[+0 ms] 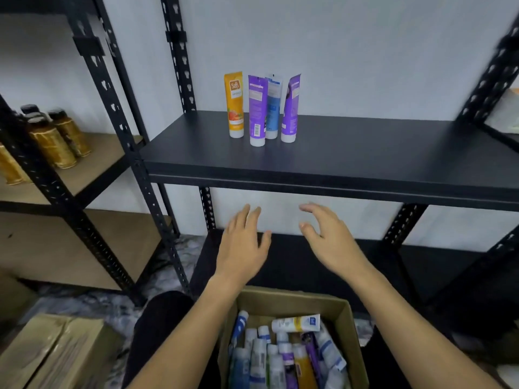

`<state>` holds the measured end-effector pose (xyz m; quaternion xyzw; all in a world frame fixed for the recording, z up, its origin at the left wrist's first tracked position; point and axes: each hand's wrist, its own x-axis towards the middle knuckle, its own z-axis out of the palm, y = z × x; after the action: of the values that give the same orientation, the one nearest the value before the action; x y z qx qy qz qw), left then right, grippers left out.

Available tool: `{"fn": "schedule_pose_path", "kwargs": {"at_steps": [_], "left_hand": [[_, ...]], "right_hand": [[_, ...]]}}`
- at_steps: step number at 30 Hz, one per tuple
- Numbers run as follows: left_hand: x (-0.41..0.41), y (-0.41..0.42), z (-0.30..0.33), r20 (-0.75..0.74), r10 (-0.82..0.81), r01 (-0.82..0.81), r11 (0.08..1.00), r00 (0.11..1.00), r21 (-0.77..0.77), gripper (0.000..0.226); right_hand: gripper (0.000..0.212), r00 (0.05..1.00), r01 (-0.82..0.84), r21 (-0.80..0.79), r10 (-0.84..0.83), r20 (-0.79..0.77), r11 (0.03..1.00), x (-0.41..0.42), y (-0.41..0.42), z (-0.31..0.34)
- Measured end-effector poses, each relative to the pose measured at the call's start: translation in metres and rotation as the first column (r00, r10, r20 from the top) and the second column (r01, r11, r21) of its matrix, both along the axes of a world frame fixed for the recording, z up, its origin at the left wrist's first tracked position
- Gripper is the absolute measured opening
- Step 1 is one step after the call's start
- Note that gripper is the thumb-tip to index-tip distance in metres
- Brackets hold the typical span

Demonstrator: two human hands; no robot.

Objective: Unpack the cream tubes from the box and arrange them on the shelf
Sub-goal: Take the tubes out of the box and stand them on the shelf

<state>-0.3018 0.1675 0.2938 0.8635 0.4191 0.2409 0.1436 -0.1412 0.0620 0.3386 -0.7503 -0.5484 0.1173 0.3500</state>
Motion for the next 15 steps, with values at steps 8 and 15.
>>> {"fn": "schedule_pose_path", "kwargs": {"at_steps": [8, 15], "left_hand": [[-0.012, -0.016, -0.11, -0.256, -0.109, 0.015, 0.94, 0.961, -0.342, 0.048], [-0.013, -0.024, -0.168, -0.411, -0.307, 0.062, 0.858, 0.858, -0.51, 0.041]], "right_hand": [[0.038, 0.984, -0.025, -0.354, -0.04, -0.175, 0.935, -0.005, -0.03, -0.112], [0.04, 0.955, -0.041, -0.629, -0.155, -0.254, 0.776, 0.004, -0.037, -0.181]]}}
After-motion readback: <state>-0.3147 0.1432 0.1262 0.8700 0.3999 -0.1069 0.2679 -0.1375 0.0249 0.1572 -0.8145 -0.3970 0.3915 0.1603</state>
